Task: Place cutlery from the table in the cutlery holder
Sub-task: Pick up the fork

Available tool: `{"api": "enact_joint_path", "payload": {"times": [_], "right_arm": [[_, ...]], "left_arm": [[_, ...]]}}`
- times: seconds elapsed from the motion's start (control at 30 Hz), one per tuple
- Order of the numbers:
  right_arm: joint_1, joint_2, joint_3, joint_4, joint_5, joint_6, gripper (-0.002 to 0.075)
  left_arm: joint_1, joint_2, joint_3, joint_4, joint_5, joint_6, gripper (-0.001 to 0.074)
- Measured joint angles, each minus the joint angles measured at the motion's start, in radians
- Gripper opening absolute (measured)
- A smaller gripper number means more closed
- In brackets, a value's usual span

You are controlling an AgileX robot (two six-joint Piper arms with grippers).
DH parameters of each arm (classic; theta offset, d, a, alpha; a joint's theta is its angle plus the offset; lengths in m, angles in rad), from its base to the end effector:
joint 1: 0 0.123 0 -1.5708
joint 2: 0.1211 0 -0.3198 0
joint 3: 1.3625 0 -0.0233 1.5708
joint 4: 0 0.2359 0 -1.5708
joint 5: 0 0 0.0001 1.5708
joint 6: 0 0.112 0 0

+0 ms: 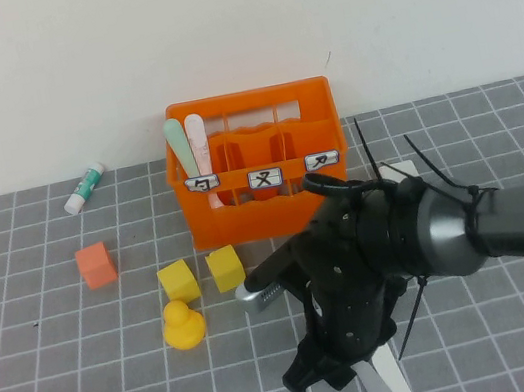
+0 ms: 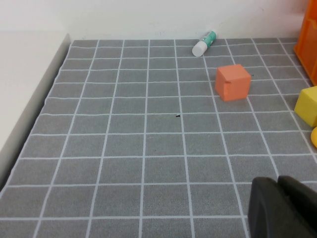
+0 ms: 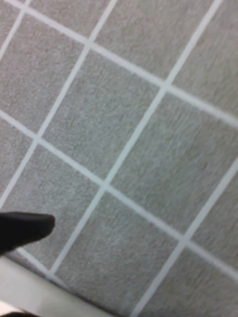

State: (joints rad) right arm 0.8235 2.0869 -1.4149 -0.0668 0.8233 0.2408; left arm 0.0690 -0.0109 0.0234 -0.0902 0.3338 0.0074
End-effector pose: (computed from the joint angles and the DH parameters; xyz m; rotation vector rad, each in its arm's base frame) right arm 0.2881 0.3029 0.1589 -0.9132 2.8306 0.0555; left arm 0.0240 -0.0017 0.1704 -0.1134 1.8251 -0.0332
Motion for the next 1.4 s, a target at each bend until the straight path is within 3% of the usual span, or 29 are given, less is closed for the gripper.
{"api": "enact_joint_path", "payload": {"times": [0.53,0.63,0.73,1.4], "right_arm": [[0.006,0.045,-0.004,-0.036,0.007,0.025,0.033],[0.006,0.051,-0.008,-0.036,0.007,0.025,0.0262],[0.006,0.051,-0.01,-0.021,0.004,0.024,0.0147],[0.07,-0.123,0.0,-0.102,-0.057,0.0,0.0151]], "left_arm": [[0.0,0.0,0.0,0.0,0.0,0.0,-0.0001],[0.0,0.0,0.0,0.0,0.0,0.0,-0.0001],[0.0,0.0,0.0,0.0,0.0,0.002,-0.0001],[0.0,0.0,0.0,0.0,0.0,0.002,-0.0001]]}}
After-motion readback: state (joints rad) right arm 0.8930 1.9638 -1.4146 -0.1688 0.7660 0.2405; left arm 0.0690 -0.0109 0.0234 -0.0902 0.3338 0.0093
